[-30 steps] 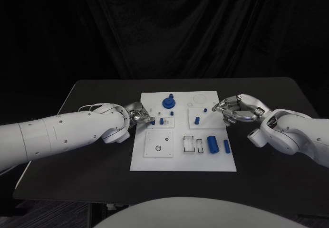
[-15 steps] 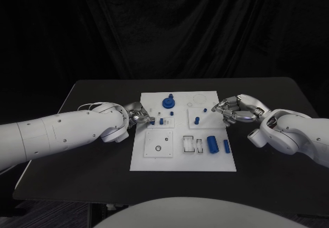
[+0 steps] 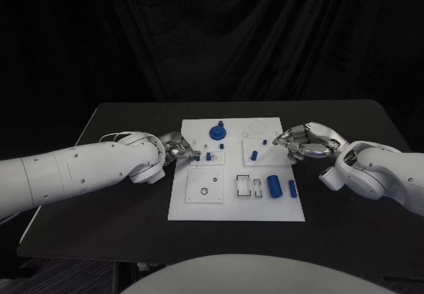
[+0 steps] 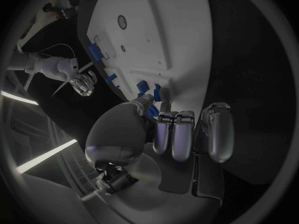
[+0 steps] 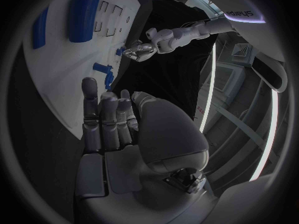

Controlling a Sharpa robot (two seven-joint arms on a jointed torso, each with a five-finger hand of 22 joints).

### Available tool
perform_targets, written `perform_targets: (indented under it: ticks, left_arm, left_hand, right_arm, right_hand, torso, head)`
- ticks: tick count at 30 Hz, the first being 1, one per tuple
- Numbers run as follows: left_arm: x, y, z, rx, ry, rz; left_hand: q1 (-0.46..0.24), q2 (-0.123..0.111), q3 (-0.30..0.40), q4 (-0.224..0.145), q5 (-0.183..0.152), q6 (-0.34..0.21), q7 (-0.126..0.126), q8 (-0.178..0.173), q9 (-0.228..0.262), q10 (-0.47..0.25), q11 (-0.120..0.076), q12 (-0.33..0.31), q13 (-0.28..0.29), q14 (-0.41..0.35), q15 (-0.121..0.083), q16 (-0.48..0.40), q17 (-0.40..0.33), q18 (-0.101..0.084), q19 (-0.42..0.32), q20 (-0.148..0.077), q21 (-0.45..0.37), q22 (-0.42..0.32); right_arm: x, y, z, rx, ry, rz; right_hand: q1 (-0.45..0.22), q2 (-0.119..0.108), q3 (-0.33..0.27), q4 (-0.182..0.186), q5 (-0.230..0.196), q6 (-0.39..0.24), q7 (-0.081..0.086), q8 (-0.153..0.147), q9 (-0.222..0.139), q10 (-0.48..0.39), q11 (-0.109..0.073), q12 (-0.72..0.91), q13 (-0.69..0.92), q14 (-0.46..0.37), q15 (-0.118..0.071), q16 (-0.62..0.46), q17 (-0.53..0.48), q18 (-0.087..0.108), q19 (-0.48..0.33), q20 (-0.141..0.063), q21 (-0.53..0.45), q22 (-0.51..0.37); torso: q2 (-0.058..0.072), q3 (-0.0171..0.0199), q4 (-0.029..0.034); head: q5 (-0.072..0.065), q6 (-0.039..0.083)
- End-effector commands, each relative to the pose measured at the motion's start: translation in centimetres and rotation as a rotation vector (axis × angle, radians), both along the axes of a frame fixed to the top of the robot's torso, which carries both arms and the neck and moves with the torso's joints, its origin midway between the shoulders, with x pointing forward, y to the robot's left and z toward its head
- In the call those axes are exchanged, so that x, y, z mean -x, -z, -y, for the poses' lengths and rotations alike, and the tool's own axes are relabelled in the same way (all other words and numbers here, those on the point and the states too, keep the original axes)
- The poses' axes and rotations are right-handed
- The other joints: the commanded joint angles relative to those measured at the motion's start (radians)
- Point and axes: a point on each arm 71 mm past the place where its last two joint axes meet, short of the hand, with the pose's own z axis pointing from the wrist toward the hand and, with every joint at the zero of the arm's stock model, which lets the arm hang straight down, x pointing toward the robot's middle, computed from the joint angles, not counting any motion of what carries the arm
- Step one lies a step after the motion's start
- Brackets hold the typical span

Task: Assemble the parts on the task board

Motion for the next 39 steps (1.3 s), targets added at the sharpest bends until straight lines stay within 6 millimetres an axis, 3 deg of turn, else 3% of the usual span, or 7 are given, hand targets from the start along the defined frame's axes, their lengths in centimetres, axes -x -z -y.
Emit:
perform_targets:
  ticks: [1,12,17,21,30,34,39]
  left_arm:
    - [0.84,1.31,0.13,-0.023,0.026,-0.078]
    - [0.74,1.36,0.05,-0.021,0.026,-0.073]
    - [0.68,1.39,0.01,-0.017,0.031,-0.07]
    - [0.61,1.39,0.04,-0.009,0.04,-0.063]
    - [0.42,1.21,0.25,0.026,0.068,-0.026]
    - [0.32,1.2,0.34,0.04,0.092,-0.019]
    - [0.28,1.2,0.44,0.05,0.108,-0.015]
  left_hand:
    - [-0.016,-0.002,-0.026,0.017,-0.004,0.0,0.007,-0.005,-0.004,0.104,0.006,-0.004,0.263,0.106,0.008,0.003,0.263,0.019,0.011,0.009,-0.005,0.147]
    - [-0.086,0.02,-0.17,0.107,-0.095,-0.005,0.01,-0.015,-0.015,0.104,0.011,-0.004,0.263,0.106,0.012,0.003,0.263,0.021,0.01,0.013,-0.012,0.149]
    - [-0.137,0.046,-0.226,0.111,-0.117,-0.007,0.012,-0.018,-0.02,0.104,0.012,-0.004,0.263,0.106,0.014,0.003,0.263,0.022,0.008,0.015,-0.018,0.148]
    - [-0.209,0.108,-0.295,0.114,-0.116,0.001,0.011,-0.012,-0.018,0.104,0.012,-0.004,0.263,0.106,0.015,0.003,0.263,0.022,0.008,0.016,-0.022,0.15]
    - [-0.23,0.155,-0.36,0.113,-0.109,0.013,0.005,0.019,0.016,0.104,0.007,-0.004,0.263,0.106,0.01,0.003,0.263,0.021,0.01,0.013,-0.018,0.156]
    - [-0.237,0.205,-0.389,0.114,-0.107,0.017,0.0,0.043,0.051,0.104,0.003,-0.004,0.263,0.106,0.008,0.003,0.263,0.019,0.015,0.01,-0.011,0.162]
    - [-0.228,0.235,-0.406,0.113,-0.1,0.006,0.0,0.051,0.07,0.104,0.002,-0.004,0.263,0.106,0.007,0.003,0.263,0.018,0.017,0.009,-0.007,0.167]
  right_arm:
    - [0.07,0.28,0.01,0.009,-0.003,-0.029]
    - [0.02,0.37,0.06,0.014,-0.004,-0.038]
    - [0.02,0.4,0.05,0.015,-0.005,-0.042]
    - [0.02,0.42,0.02,0.016,-0.006,-0.045]
    - [0.0,0.47,-0.01,0.018,-0.007,-0.05]
    - [-0.02,0.51,-0.06,0.02,-0.008,-0.054]
    - [-0.01,0.54,-0.11,0.021,-0.01,-0.057]
  right_hand:
    - [0.007,-0.005,0.003,-0.003,0.005,0.001,-0.002,0.003,-0.001,-0.008,-0.001,0.0,-0.002,-0.011,0.0,-0.003,-0.002,0.013,-0.003,-0.004,-0.008,-0.001]
    - [0.007,-0.006,0.002,-0.002,0.006,0.0,-0.002,0.004,-0.001,-0.012,-0.001,-0.001,-0.005,-0.013,0.0,-0.006,-0.005,0.014,-0.006,-0.004,-0.015,-0.003]
    - [0.007,-0.007,0.002,-0.002,0.006,0.0,-0.002,0.004,-0.001,-0.012,-0.001,-0.002,-0.005,-0.013,0.0,-0.006,-0.005,0.015,-0.007,-0.004,-0.016,-0.003]
    - [0.007,-0.007,0.003,-0.002,0.006,0.0,-0.002,0.004,-0.001,-0.012,-0.001,-0.001,-0.005,-0.013,0.0,-0.005,-0.004,0.015,-0.007,-0.004,-0.016,-0.003]
    - [0.009,-0.006,0.005,-0.004,0.01,0.0,-0.002,0.005,-0.001,-0.014,-0.001,-0.002,-0.007,-0.014,0.0,-0.005,-0.006,0.015,-0.009,-0.005,-0.02,-0.004]
    - [0.01,-0.006,0.007,-0.005,0.011,0.0,-0.003,0.005,-0.001,-0.014,-0.001,-0.001,-0.007,-0.015,0.0,-0.005,-0.006,0.015,-0.009,-0.005,-0.022,-0.004]
    - [0.011,-0.004,0.008,-0.005,0.012,0.0,-0.002,0.006,-0.002,-0.014,-0.001,-0.001,-0.007,-0.015,0.0,-0.005,-0.007,0.015,-0.01,-0.005,-0.023,-0.004]
  torso:
    - [0.0,-0.0002,0.0003]
    - [-0.001,-0.0002,0.0]
    - [0.0,-0.0001,-0.0009]
    - [0.0,0.0003,0.0]
    - [0.0,0.0003,-0.0007]
    - [0.0,0.0002,-0.0003]
    - [0.0,-0.0002,-0.0004]
  head:
    - [0.001,0.0]
    - [0.001,0.0]
    - [0.001,0.0]
    - [0.001,0.0]
    - [0.003,0.0]
    - [0.003,0.0]
    - [0.002,0.0]
